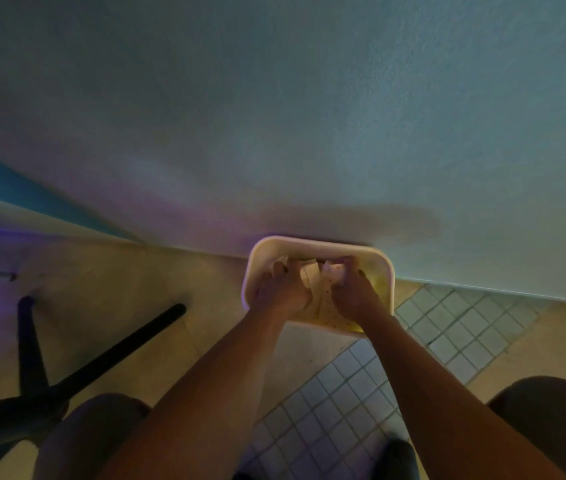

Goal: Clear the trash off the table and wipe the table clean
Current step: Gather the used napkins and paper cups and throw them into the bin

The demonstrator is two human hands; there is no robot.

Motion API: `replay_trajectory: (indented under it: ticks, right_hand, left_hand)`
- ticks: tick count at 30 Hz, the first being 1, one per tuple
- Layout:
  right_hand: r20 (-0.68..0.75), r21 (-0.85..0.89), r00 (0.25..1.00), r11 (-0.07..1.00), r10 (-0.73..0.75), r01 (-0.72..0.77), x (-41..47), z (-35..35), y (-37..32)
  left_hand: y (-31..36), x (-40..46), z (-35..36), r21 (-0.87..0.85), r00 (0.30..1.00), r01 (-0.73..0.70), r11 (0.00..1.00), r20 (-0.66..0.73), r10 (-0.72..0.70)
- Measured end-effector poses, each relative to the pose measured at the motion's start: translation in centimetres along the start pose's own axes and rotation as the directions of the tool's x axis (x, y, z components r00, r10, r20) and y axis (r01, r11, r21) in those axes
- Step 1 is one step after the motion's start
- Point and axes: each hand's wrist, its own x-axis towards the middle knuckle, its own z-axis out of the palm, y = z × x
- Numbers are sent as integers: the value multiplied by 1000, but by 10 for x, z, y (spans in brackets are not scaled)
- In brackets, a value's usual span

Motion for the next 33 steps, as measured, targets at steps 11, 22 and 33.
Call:
replay_trajectory:
  ticks: [11, 22, 33]
  right_hand:
    - [-55, -317, 995, 943, 86, -100, -33, -23, -29]
    - [147, -389, 989, 919, -5, 62, -101, -85, -73]
    - [300, -450, 954, 880, -14, 154, -236, -165, -168]
  left_hand:
    - [-12, -21, -11, 30, 986, -75, 997, -149, 78]
    - [-4, -131, -49, -76, 989, -104, 992, -111, 96]
    - [3, -309, -148, -271, 997, -71, 960, -20, 68]
